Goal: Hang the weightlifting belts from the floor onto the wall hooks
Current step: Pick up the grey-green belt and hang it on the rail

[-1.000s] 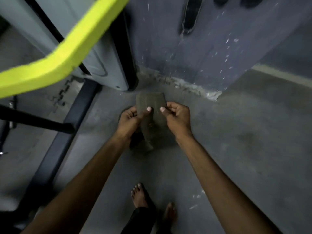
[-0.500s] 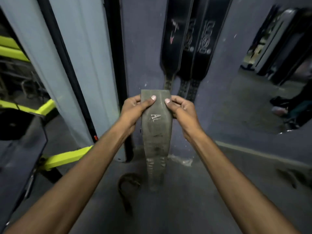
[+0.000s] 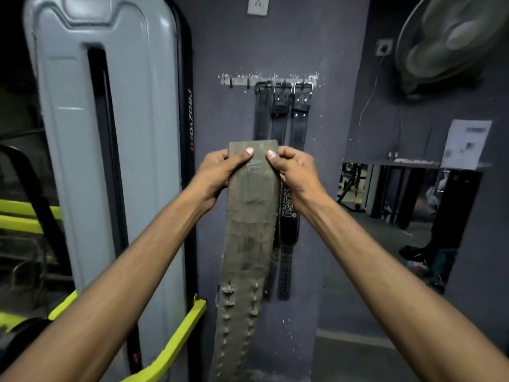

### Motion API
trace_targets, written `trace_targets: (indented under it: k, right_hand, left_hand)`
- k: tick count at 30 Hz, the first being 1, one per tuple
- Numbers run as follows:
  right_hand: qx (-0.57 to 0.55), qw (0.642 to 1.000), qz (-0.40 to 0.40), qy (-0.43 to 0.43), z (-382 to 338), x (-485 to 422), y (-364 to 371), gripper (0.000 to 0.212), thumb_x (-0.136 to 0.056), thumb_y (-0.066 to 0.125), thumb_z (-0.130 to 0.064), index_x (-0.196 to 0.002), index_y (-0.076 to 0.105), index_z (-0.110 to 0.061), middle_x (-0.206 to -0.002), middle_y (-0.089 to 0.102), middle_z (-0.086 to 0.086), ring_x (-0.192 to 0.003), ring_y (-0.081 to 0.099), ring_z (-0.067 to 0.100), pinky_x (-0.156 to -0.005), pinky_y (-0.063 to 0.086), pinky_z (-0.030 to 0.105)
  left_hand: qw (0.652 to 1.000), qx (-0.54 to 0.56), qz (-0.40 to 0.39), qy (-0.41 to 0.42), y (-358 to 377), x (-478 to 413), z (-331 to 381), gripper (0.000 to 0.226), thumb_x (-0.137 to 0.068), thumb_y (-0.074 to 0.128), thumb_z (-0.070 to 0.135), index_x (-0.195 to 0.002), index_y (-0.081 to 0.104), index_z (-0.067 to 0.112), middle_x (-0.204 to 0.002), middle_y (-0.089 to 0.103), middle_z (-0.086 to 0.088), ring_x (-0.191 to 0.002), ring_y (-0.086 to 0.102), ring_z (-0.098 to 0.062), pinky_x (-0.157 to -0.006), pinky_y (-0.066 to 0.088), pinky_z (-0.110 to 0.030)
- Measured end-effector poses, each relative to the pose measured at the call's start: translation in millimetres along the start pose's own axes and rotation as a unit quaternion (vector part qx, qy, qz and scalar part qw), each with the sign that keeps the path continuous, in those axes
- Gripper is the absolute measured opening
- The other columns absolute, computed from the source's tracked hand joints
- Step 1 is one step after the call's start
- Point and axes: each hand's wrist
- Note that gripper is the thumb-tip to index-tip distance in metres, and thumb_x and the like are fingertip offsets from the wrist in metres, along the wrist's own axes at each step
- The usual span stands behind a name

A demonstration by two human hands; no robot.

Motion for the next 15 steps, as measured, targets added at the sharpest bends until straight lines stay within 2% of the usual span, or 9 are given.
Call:
trace_targets:
  k: [2, 5, 8, 11, 13, 15]
  right_hand:
    - [-0.003, 0.999, 0.018, -0.028, -36, -8, 11, 0.027, -0.095, 0.065, -0.002, -0.070, 0.066, -0.014, -0.061, 0.070, -0.006, -0.055, 0.063, 0.003, -0.054, 0.050, 0.017]
    - [0.000, 0.998, 0.047, -0.050, -78, -14, 19, 0.034, -0.095, 0.066, -0.005, -0.063, 0.061, -0.014, -0.057, 0.065, -0.006, -0.050, 0.059, 0.004, -0.049, 0.047, 0.017]
    - [0.008, 0.994, 0.083, -0.067, -111, -13, 21, 0.026, -0.096, 0.066, -0.010, -0.071, 0.058, -0.005, -0.069, 0.063, 0.007, -0.051, 0.056, 0.009, -0.051, 0.045, 0.020]
    - [0.021, 0.991, 0.100, -0.083, -133, -8, 17, 0.025, -0.097, 0.064, -0.012, -0.073, 0.057, -0.008, -0.071, 0.060, 0.008, -0.050, 0.055, 0.008, -0.048, 0.043, 0.019]
    - [0.019, 0.991, 0.097, -0.092, -142, -4, 13, 0.019, -0.098, 0.064, -0.013, -0.080, 0.060, -0.006, -0.070, 0.062, 0.005, -0.049, 0.058, 0.006, -0.046, 0.044, 0.016]
    - [0.014, 0.992, 0.086, -0.096, -147, -1, 11, 0.016, -0.098, 0.063, -0.012, -0.084, 0.061, -0.004, -0.069, 0.063, 0.004, -0.049, 0.060, 0.005, -0.046, 0.045, 0.015]
  left_hand:
    - [0.998, -0.042, -0.014, 0.043, -3, 10, 19, 0.030, -0.089, 0.074, 0.025, -0.112, 0.073, 0.008, -0.101, 0.078, -0.003, -0.091, 0.074, -0.014, -0.081, 0.060, -0.026]
    - [0.990, -0.113, -0.056, 0.068, -6, 36, 24, 0.033, -0.083, 0.080, 0.028, -0.111, 0.074, 0.013, -0.104, 0.079, 0.003, -0.098, 0.075, -0.012, -0.083, 0.059, -0.025]
    - [0.976, -0.166, -0.141, 0.019, -5, 67, 3, 0.030, -0.081, 0.082, 0.027, -0.108, 0.075, 0.016, -0.103, 0.079, 0.008, -0.098, 0.074, -0.009, -0.081, 0.057, -0.019]
    - [0.949, -0.210, -0.234, -0.024, -6, 91, -18, 0.035, -0.082, 0.082, 0.029, -0.114, 0.074, 0.018, -0.109, 0.078, 0.009, -0.103, 0.073, -0.008, -0.090, 0.055, -0.023]
    - [0.947, -0.219, -0.233, -0.018, -6, 90, -6, 0.032, -0.082, 0.081, 0.030, -0.112, 0.073, 0.020, -0.102, 0.079, 0.009, -0.095, 0.074, -0.004, -0.089, 0.056, -0.023]
    - [0.965, -0.166, -0.202, 0.000, -2, 78, 24, 0.030, -0.088, 0.074, 0.031, -0.115, 0.069, 0.020, -0.090, 0.077, -0.005, -0.078, 0.073, 0.001, -0.083, 0.057, -0.019]
Point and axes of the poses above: each hand's wrist, its own x-axis away from the middle knuckle, its own y-axis out of the palm, z = x × y
